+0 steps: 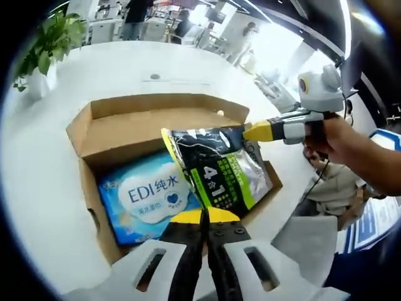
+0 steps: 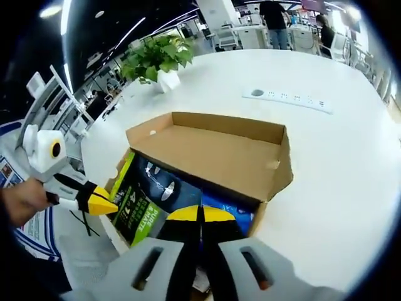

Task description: Operate the shoe box by opening the lid, removing the specified soft item, and placing it in the target area until the item is outside and the box remains undamaged.

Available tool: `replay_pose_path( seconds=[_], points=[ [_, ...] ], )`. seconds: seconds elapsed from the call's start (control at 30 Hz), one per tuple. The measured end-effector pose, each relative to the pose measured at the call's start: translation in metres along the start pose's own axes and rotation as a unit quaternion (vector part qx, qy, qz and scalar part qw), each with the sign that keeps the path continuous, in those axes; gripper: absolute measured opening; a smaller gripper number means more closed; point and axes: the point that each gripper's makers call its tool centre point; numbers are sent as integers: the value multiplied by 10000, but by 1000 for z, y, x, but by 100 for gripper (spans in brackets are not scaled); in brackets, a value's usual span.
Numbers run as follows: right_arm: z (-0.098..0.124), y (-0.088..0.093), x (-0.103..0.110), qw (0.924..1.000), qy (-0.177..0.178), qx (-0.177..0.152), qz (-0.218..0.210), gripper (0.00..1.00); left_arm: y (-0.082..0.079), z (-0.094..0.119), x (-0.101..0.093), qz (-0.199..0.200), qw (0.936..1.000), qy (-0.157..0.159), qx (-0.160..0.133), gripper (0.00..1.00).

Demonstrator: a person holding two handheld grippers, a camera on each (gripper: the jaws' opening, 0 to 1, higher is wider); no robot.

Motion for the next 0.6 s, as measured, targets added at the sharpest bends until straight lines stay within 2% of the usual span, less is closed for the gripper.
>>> replay_pose_path(
  seconds=[0.33,0.6],
  points=[
    [39,-6,-10,9995,138,-275,-9,0,-27,18,-36,-387,9990,62,-225,0],
    [62,-2,-16,9990,258,-366,-30,0,-36,17,-56,-612,9978,91,-252,0]
  ],
)
Point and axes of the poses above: the point that each gripper's makers call its tool centre point, and the gripper's own axes: z roughly backward along the fingers, x roughly to its left, y roughly out of its underside, and after that the axes turned 9 degrees about x, right-handed
